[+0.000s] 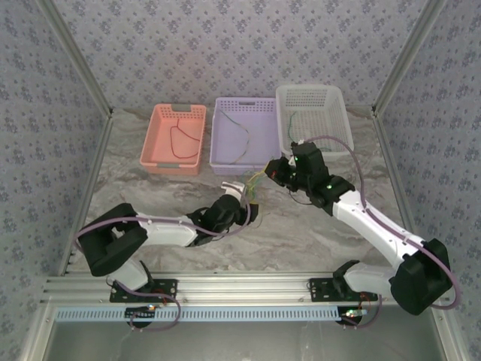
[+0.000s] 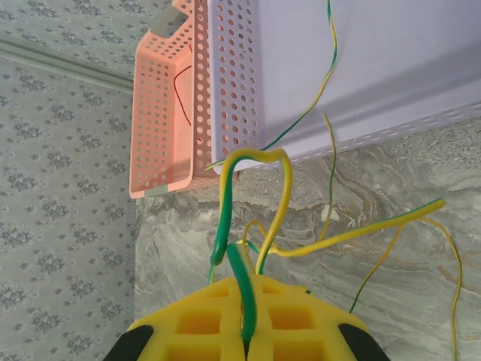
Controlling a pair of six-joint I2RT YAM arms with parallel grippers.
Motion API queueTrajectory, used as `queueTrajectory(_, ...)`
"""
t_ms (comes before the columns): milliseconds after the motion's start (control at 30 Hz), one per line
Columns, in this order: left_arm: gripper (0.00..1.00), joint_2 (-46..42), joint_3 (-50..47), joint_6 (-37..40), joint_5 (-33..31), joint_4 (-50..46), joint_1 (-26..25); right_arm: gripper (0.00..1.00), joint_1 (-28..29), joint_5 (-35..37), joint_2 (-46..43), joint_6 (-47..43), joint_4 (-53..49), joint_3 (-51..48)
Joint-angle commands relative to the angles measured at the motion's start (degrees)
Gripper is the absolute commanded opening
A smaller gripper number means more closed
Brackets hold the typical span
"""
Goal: Untangle the cables
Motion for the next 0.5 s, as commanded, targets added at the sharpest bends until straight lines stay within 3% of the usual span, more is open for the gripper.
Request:
queueTrajectory(0,0.28,1.14,3.89,0.35,-4.92,0.81,0.24,0.00,-0.29,-1.54,-2.21,1.46,-2.38,0.87)
queueTrajectory(33,0.08,0.99,4.02,-0.48,-6.07,-0.54,0.47,0.00,-0.70,-1.03,-3.08,1.25,-2.89,0.81)
queueTrajectory(67,0.00,0.64,3.70,-1.79,-7.40,-2.04,0.81,0.00,-1.32,-0.55,-4.11,0.80,-3.63,0.87)
queueTrajectory(333,0.00,-9.99,-7.62,-7.08,-7.22,-4.67,6.86,0.00,-10.72,-3.87,-10.88,-6.35,-13.00,3.60)
queueTrajectory(467,0.00,-16.13,-8.85,-7.48,-4.61,-12.03,11.37,0.00,-16.70,-8.99,-12.66,-7.53,-13.54,3.54)
